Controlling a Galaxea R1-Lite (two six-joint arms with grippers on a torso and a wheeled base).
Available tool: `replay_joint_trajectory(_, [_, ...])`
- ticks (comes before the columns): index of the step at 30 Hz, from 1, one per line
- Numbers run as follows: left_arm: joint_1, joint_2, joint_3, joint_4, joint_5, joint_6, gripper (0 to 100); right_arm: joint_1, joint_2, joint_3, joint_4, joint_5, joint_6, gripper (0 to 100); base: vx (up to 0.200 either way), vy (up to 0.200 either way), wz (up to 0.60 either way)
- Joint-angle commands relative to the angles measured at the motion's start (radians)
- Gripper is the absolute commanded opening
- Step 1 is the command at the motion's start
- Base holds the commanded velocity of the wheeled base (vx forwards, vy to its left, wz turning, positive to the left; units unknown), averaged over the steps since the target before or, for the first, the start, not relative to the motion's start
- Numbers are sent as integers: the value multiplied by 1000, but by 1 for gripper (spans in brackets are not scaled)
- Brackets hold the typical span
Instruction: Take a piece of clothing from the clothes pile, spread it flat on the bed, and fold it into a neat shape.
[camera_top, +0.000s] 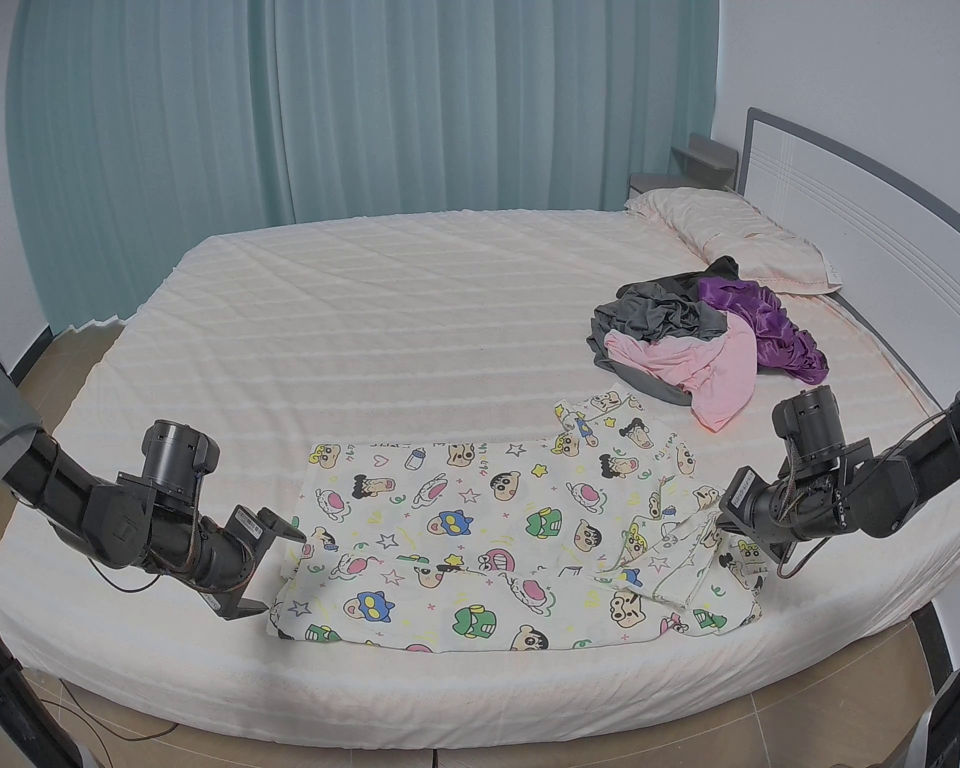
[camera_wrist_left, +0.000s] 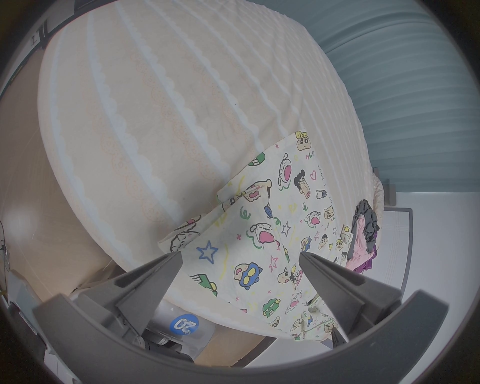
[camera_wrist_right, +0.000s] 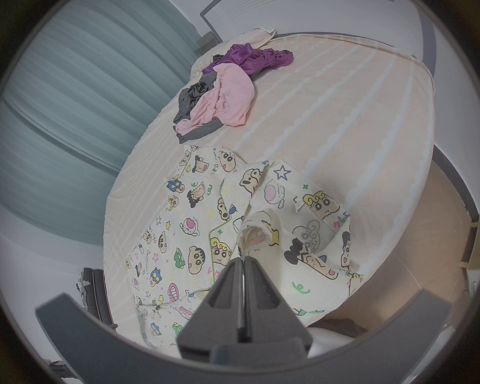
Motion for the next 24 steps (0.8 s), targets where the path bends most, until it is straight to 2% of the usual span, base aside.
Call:
replay_joint_trajectory(1, [0,8,0,-1,0,-2,100,9,-37,-61,68,1,-5,0,0,0,0])
replay_joint_trajectory(13, [0,11,0,-1,0,0,100,94,-110,13,158,-4,-6,0,0,0,0])
replay_joint_trajectory(20, [-3,11,0,-1,0,-2,100,132,-124,89,148,-80,-34,0,0,0,0])
replay_joint_trajectory(24, [-5,11,2,-1,0,-2,100,135,-121,115,145,-99,-40,0,0,0,0])
